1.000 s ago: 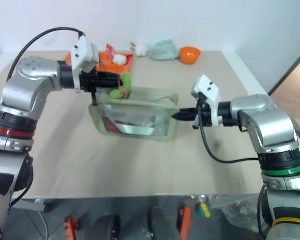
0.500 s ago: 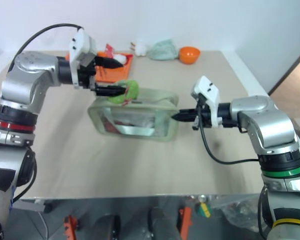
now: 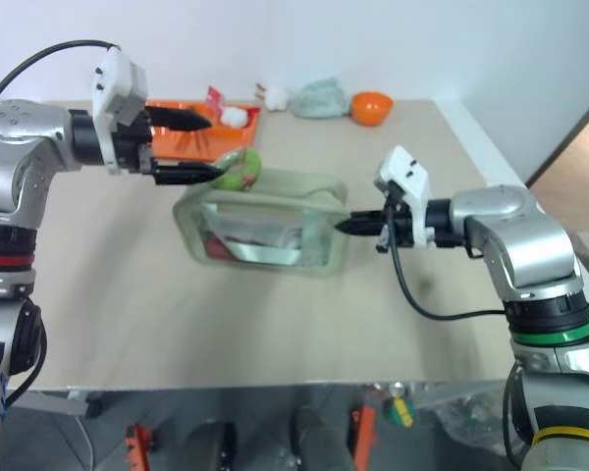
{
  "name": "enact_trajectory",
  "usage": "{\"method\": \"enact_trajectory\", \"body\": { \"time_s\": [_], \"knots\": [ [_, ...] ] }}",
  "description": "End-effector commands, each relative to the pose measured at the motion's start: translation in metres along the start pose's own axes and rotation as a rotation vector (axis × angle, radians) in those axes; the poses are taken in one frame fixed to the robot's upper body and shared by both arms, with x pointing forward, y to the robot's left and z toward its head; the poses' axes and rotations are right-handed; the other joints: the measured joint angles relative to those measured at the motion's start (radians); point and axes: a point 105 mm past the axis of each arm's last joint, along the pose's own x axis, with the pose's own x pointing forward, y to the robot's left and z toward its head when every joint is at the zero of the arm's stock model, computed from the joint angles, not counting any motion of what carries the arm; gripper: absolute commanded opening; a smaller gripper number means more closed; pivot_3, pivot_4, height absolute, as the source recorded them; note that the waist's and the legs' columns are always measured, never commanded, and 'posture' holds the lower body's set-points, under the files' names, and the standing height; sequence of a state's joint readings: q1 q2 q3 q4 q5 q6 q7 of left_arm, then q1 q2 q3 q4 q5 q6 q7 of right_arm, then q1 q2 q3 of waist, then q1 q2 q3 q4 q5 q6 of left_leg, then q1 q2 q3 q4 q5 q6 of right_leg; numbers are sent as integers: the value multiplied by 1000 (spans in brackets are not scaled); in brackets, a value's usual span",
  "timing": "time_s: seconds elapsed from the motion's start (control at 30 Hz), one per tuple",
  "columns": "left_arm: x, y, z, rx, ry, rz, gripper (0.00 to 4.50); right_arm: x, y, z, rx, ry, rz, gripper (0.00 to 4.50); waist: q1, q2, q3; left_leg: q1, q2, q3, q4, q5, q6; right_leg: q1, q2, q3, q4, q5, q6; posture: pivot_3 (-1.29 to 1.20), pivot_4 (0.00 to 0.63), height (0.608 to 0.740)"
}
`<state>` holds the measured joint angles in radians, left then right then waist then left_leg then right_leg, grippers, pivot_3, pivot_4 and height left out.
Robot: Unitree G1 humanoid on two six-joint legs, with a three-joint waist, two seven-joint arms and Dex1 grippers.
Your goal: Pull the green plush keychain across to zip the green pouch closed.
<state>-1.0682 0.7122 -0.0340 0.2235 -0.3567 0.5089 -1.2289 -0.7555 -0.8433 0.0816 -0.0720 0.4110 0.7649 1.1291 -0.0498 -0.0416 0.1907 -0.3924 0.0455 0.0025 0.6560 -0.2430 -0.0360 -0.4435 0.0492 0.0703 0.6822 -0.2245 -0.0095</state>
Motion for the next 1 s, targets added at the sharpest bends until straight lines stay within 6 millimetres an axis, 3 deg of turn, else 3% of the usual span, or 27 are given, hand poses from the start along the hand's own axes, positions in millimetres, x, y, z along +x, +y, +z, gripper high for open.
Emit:
{"method": "enact_trajectory", "body": {
  "time_s": [0.03,0.2,0.43,0.67,1.0],
  "knots": [
    [-26,-3,26,-5,-127,28,4464,-1,1,10,-39,-20,3,0,-2,0,0,0,0,0,0,0,0,0,0,0,0,0,0,0,150,740],
    [-47,-7,17,-78,-163,77,4464,0,2,7,-34,-17,6,0,-3,0,0,0,1,0,0,0,0,0,1,0,1,0,0,0,150,740],
    [-57,-21,-25,-181,-71,82,4464,2,1,9,-37,-21,11,0,-2,0,0,1,1,0,1,0,0,0,0,-1,1,0,-1,0,150,740],
    [-46,-33,-65,-285,3,78,4464,3,2,9,-38,-22,19,0,-1,0,0,1,1,-1,1,0,0,0,1,-1,1,1,-1,0,150,740],
    [-34,-35,-83,-330,20,68,4464,1,3,8,-38,-20,11,0,-1,0,0,1,1,0,1,0,0,0,1,0,1,1,-2,0,150,740]
  ]
}}
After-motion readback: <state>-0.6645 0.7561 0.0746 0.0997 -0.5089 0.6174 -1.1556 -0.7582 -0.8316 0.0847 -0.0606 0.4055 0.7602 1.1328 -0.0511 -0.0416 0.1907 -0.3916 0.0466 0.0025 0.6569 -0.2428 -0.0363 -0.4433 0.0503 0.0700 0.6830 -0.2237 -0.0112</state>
